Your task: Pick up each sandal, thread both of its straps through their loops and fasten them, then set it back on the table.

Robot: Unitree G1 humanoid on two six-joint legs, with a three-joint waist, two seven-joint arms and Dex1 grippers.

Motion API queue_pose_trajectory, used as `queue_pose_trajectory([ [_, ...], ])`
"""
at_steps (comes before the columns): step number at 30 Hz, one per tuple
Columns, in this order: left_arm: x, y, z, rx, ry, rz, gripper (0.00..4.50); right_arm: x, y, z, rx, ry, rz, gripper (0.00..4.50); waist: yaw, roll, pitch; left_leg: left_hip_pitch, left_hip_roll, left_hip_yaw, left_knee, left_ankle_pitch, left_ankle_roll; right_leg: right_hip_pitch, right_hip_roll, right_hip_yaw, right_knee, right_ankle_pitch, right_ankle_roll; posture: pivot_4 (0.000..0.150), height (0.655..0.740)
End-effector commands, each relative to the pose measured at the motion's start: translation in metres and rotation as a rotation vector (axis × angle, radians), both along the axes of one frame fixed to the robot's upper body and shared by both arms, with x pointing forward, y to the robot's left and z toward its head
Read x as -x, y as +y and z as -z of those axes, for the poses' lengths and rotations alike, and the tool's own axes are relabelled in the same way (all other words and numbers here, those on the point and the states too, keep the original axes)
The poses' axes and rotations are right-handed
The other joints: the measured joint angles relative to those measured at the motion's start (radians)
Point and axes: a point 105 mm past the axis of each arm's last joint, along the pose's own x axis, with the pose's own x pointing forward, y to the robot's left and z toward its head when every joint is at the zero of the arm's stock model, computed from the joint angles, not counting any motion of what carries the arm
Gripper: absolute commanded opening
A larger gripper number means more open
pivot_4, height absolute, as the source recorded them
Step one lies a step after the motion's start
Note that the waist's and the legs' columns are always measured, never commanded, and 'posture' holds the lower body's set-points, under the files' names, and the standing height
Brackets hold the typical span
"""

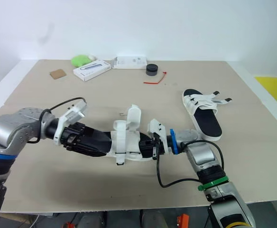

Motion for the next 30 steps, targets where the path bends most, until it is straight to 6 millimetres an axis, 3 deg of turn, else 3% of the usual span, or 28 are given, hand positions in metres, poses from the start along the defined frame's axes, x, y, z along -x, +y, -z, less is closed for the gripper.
queue_pose_trajectory([
  [1, 0.023, 0.008, -0.001, 0.006, -0.060, 0.066, 3.55, 0.007, -0.014, 0.041, 0.118, 0.131, 0.068, 0.00, -0.001, 0.000, 0.000, 0.000, 0.000, 0.000, 0.000, 0.000, 0.000, 0.000, 0.000, 0.000, 0.000, 0.000, 0.000, 0.150, 0.7400],
  [7, 0.045, 0.010, 0.055, -0.035, -0.159, 0.042, 3.55, 0.009, -0.013, 0.041, 0.115, 0.134, 0.064, 0.00, 0.004, 0.000, 0.000, 0.000, 0.001, 0.003, 0.000, -0.001, -0.001, -0.001, -0.001, 0.003, -0.001, 0.001, -0.001, 0.150, 0.7400],
  [9, 0.038, 0.004, 0.078, -0.025, -0.197, -0.077, 3.55, 0.011, -0.013, 0.042, 0.114, 0.137, 0.062, 0.00, 0.008, 0.001, -0.001, 0.000, 0.003, 0.005, 0.000, -0.001, -0.001, -0.002, -0.002, 0.003, -0.001, 0.001, -0.002, 0.150, 0.7400],
  [11, 0.029, -0.001, 0.086, -0.015, -0.249, -0.152, 3.55, 0.012, -0.013, 0.043, 0.115, 0.140, 0.061, 0.00, 0.013, 0.000, -0.002, 0.000, 0.004, 0.008, 0.000, -0.001, -0.001, -0.002, -0.002, 0.004, -0.002, 0.001, -0.002, 0.150, 0.7400],
  [19, 0.010, -0.014, 0.088, 0.027, -0.390, -0.193, 3.55, 0.012, -0.013, 0.041, 0.118, 0.137, 0.064, 0.00, 0.014, 0.000, -0.002, -0.001, 0.006, 0.012, 0.000, -0.002, -0.003, -0.004, -0.001, 0.004, -0.002, 0.001, -0.002, 0.150, 0.7400],
  [30, 0.015, -0.029, 0.081, 0.111, -0.251, -0.124, 3.55, 0.010, -0.016, 0.041, 0.125, 0.131, 0.070, 0.00, 0.013, 0.000, -0.002, 0.000, 0.006, 0.013, 0.000, -0.003, -0.002, -0.004, 0.000, 0.004, -0.002, 0.001, -0.002, 0.150, 0.7400],
])
